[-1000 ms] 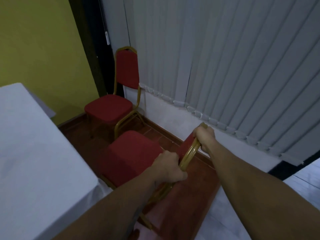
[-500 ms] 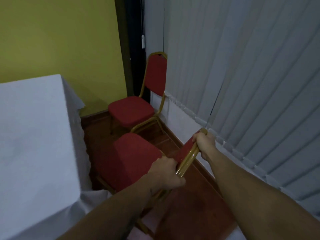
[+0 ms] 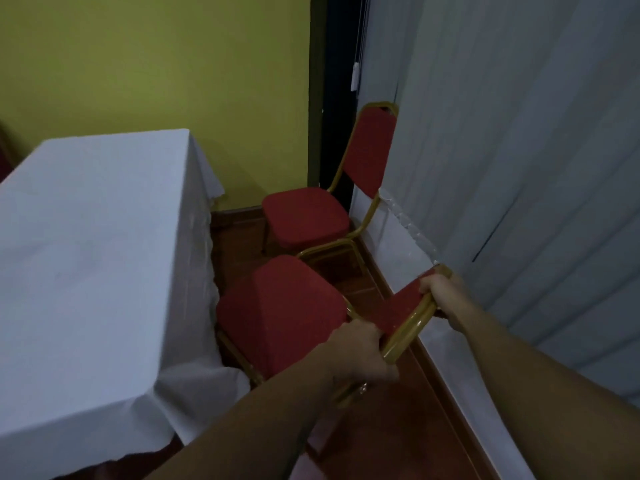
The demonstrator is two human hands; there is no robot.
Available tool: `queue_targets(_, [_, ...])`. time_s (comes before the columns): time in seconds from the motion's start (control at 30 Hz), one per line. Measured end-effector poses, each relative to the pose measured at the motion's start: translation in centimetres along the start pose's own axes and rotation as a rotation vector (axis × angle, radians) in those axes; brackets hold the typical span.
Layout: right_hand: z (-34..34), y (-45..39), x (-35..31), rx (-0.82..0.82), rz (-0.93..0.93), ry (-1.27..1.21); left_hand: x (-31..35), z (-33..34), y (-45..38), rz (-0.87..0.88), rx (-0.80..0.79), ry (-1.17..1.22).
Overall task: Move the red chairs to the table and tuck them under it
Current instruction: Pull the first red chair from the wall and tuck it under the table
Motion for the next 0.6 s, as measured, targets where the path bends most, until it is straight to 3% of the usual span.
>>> queue_targets(0.13, [0.0,-2.3,0.3,-0.088,0.079,0.045,-0.8,0.8,-0.9,-0.028,-0.131,0.098])
queue_targets(0.43, [-1.0,-9.0,-0.8,-0.347,0.278,0.287,0.1,-0.4,-0.2,-0.140,-0.203,0.046])
queue_targets(0.6, [-0.3,-11.2,-1.0,-0.511,0.338,0.304,0.8,0.3,1.6,-0.374,-0.165,0.256])
Point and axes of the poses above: each hand's wrist, its own y-axis away from the middle knuckle, its own z-axis out of the palm, x = y × z, the point moved 4 cm from there along -y, towards the middle knuckle, and after that the axes turned 11 degrees about -y, right-handed, at the moved point
